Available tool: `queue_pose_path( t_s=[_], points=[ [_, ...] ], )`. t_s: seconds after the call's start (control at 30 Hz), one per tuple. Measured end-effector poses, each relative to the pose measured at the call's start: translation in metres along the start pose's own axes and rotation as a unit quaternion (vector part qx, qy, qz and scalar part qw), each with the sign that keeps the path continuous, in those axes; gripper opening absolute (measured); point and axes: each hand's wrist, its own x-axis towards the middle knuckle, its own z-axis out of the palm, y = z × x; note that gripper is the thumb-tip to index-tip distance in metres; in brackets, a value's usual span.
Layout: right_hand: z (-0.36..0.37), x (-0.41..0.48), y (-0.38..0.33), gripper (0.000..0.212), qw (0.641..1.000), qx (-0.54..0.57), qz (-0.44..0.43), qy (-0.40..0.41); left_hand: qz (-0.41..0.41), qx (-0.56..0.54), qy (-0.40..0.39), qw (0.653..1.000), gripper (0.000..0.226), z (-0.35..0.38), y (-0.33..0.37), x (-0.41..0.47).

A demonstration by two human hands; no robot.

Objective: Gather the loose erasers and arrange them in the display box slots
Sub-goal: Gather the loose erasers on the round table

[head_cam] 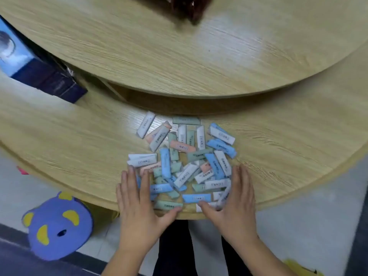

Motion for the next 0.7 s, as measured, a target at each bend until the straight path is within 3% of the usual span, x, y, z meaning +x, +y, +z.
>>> queue_pose_path(
  t_s=[0.2, 0.43, 0.7],
  points=[
    [0.012, 0.030, 0.000, 0.122, 0.992, -0.070, -0.107, 0.023, 0.103, 0.074, -0.018, 0.992, 0.121, 0.009, -0.012, 0.023],
    [0.008, 0.060, -0.007, 0.105, 0.977, -0.094, -0.182, 0.052, 0.113, 0.095, 0.001, 0.989, 0.119, 0.005, 0.010, 0.066],
    [-0.018, 0.081, 0.001, 0.109, 0.951, -0.157, -0.267, 0.012, 0.156, 0.104, 0.008, 0.982, 0.116, -0.001, 0.012, 0.072]
  ],
)
